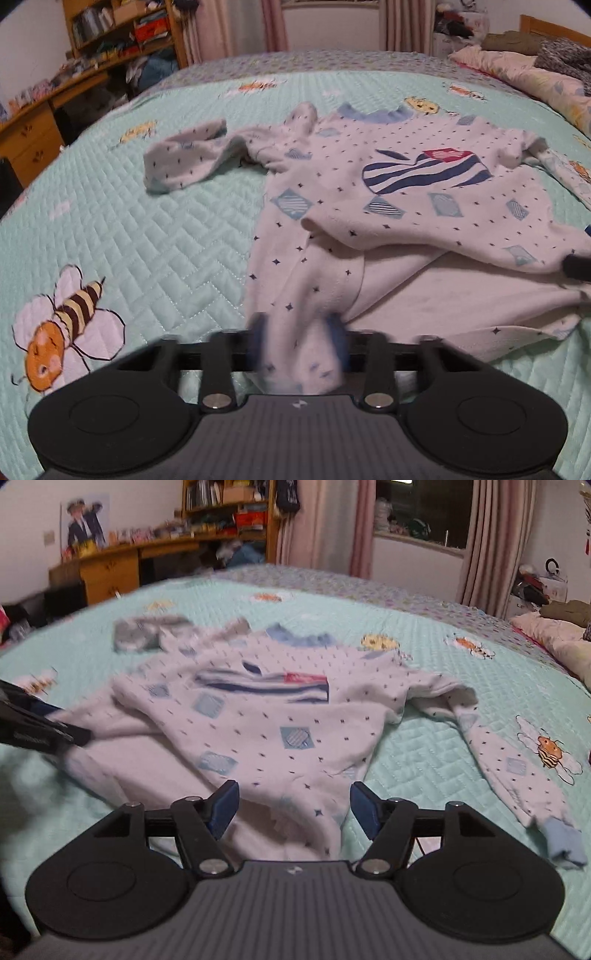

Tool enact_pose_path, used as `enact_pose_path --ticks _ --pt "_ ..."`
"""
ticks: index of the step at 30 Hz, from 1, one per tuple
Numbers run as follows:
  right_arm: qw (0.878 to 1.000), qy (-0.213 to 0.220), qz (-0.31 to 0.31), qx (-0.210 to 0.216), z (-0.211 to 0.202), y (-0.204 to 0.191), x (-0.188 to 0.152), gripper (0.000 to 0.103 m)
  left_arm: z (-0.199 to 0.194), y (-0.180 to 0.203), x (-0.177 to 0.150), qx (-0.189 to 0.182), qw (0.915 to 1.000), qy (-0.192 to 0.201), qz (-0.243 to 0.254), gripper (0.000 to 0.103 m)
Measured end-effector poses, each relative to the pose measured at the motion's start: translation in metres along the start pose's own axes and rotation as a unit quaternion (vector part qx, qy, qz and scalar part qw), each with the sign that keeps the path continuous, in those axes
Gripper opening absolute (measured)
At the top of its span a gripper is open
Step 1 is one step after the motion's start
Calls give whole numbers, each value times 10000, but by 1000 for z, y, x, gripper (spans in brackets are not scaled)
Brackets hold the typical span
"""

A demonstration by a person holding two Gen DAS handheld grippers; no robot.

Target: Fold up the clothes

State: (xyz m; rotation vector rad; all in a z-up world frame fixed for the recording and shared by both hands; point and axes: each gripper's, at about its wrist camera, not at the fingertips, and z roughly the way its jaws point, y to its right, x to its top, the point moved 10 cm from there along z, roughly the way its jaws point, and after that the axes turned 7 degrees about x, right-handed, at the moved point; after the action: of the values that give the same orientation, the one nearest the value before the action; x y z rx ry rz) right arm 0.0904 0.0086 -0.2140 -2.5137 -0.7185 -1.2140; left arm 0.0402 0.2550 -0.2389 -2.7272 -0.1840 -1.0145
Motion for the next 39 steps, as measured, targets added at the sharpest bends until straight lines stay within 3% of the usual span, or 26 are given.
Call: enact_pose_path --ticks 1,2,3,7,14,17,23,24,26,30,31,32,34,36,39 --pt "9999 -55 81 -44 6 4 -3 54 -1 -2 1 -32 10000 -13 -83 5" --pt "9998 -109 163 -87 12 9 -7 19 -2 -3 2 -21 9999 -17 -128 5" --pt "9990 -47 453 29 12 14 -7 8 -4 -4 2 26 9999 -4 -143 5" --pt "9921 186 1231 177 -13 29 -16 8 -25 -6 1 69 9998 193 24 5" --pt "9734 214 2012 1073 -82 28 -37 7 -81 -12 -4 -942 9946 223 -372 4" --pt "9699 106 2055 1298 -97 17 -42 7 -90 -17 -6 -1152 9919 227 -474 4" --pt "9412 460 2403 2330 -124 6 -27 7 -108 -26 -11 -1571 9850 233 -676 5" --pt "9425 429 2335 2350 -123 5 -26 7 -110 -27 -12 -1627 9838 226 -712 5" --pt "9524 60 2049 2256 -112 1 -36 8 -91 -32 -16 -1314 9880 -2 -816 7" --pt "9689 -691 1950 1360 -83 11 -75 16 -71 -46 -28 -745 9930 -307 -866 12" --pt "9659 -792 2094 1299 -82 15 -82 17 -74 -50 -27 -707 9935 -241 -860 15" --pt "9612 -791 2256 1380 -85 20 -87 21 -78 -54 -26 -670 9939 -175 -854 21" --pt "9544 -615 2551 1422 -95 33 -85 32 -87 -61 -20 -548 9952 15 -815 23" --pt "9519 -352 2759 1285 -107 50 -77 47 -100 -67 -11 -573 9944 224 -854 35" --pt "9435 68 3063 1261 -119 71 -61 47 -115 -66 7 -862 9905 425 -981 38"
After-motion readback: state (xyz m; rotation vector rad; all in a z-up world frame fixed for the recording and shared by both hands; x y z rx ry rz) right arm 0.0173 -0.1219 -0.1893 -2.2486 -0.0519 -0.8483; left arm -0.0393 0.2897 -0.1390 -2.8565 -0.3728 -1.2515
